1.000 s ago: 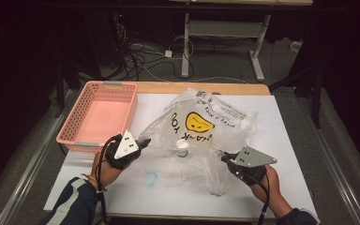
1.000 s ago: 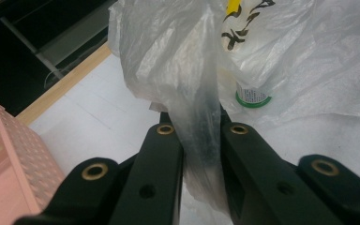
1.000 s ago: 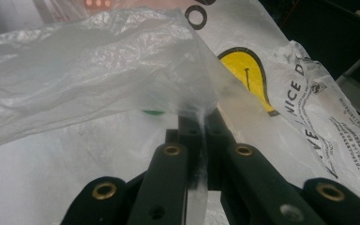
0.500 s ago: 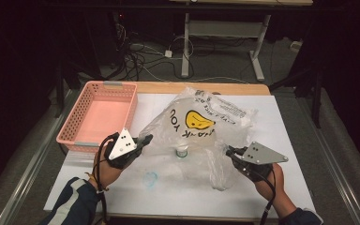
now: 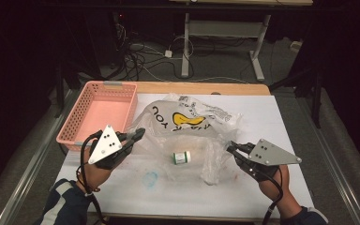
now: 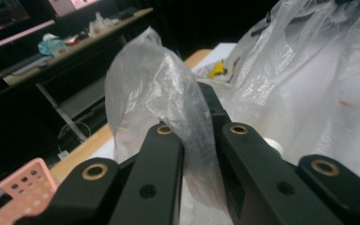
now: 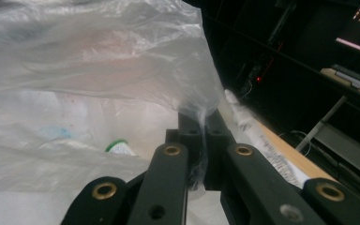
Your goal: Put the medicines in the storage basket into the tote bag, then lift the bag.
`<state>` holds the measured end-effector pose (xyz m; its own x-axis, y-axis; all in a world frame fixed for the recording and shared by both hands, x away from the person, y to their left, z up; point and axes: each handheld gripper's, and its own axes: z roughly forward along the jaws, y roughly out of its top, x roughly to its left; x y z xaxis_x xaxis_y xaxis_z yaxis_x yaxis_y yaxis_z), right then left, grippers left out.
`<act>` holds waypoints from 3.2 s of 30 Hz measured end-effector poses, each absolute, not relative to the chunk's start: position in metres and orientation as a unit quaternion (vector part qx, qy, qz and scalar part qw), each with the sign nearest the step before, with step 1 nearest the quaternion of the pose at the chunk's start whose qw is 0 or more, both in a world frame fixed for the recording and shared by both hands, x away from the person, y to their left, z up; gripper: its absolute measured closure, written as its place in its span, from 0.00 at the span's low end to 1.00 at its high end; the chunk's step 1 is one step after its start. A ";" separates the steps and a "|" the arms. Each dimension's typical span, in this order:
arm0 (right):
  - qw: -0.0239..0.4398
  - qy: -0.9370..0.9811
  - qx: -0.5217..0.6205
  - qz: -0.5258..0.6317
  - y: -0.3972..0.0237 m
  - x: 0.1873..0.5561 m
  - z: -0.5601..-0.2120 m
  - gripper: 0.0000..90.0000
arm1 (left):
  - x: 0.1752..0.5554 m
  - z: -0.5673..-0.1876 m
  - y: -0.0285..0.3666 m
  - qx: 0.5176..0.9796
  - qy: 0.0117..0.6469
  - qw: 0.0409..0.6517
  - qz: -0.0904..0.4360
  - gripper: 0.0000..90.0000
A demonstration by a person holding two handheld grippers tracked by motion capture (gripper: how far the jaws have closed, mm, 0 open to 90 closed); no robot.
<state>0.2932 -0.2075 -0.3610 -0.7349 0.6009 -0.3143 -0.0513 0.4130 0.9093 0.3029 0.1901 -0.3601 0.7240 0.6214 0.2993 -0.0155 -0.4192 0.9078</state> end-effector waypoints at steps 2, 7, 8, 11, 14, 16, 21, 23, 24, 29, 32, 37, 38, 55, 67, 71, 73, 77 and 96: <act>0.320 0.777 0.176 0.513 -0.207 0.294 -0.360 1.00 | 0.302 -0.357 0.191 0.779 0.192 0.505 0.318 0.97; 0.323 0.775 0.176 0.515 -0.205 0.296 -0.357 1.00 | 0.300 -0.354 0.190 0.780 0.188 0.505 0.318 0.97; 0.324 0.774 0.178 0.514 -0.204 0.297 -0.356 1.00 | 0.299 -0.353 0.190 0.780 0.186 0.507 0.317 0.97; 0.324 0.772 0.178 0.516 -0.202 0.300 -0.354 1.00 | 0.300 -0.349 0.189 0.777 0.183 0.511 0.318 0.97; 0.321 0.774 0.180 0.516 -0.200 0.303 -0.356 1.00 | 0.302 -0.350 0.187 0.780 0.181 0.510 0.315 0.97; 0.322 0.776 0.183 0.510 -0.199 0.306 -0.361 1.00 | 0.308 -0.358 0.183 0.783 0.184 0.507 0.308 0.97; 0.317 0.784 0.196 0.496 -0.198 0.315 -0.373 1.00 | 0.315 -0.368 0.177 0.791 0.186 0.499 0.302 0.97; 0.313 0.787 0.203 0.491 -0.198 0.317 -0.378 1.00 | 0.318 -0.373 0.174 0.792 0.186 0.498 0.301 0.97; 0.311 0.788 0.208 0.489 -0.198 0.319 -0.380 1.00 | 0.319 -0.375 0.174 0.793 0.185 0.498 0.300 0.97; 0.312 0.788 0.212 0.487 -0.199 0.324 -0.382 1.00 | 0.329 -0.380 0.170 0.796 0.189 0.493 0.295 0.97; 0.315 0.785 0.221 0.485 -0.203 0.331 -0.382 1.00 | 0.338 -0.381 0.169 0.792 0.198 0.498 0.292 0.97; 0.320 0.776 0.242 0.487 -0.211 0.347 -0.381 1.00 | 0.354 -0.383 0.162 0.788 0.210 0.504 0.286 0.97; 0.322 0.774 0.245 0.487 -0.212 0.349 -0.381 1.00 | 0.358 -0.384 0.160 0.787 0.212 0.505 0.284 0.97; 0.321 0.734 0.327 0.502 -0.232 0.406 -0.367 1.00 | 0.419 -0.371 0.134 0.763 0.255 0.519 0.289 0.97; 0.330 0.707 0.362 0.510 -0.231 0.424 -0.336 1.00 | 0.444 -0.331 0.141 0.735 0.284 0.542 0.293 0.97; 0.337 0.699 0.374 0.508 -0.234 0.429 -0.323 1.00 | 0.449 -0.321 0.145 0.724 0.295 0.550 0.295 0.97; 0.341 0.700 0.374 0.503 -0.235 0.431 -0.318 1.00 | 0.451 -0.315 0.146 0.721 0.297 0.551 0.297 0.97; 0.339 0.699 0.373 0.506 -0.236 0.434 -0.304 1.00 | 0.450 -0.301 0.149 0.705 0.301 0.568 0.299 0.97; 0.353 0.673 0.367 0.537 -0.241 0.429 -0.255 1.00 | 0.441 -0.255 0.151 0.684 0.297 0.575 0.337 0.97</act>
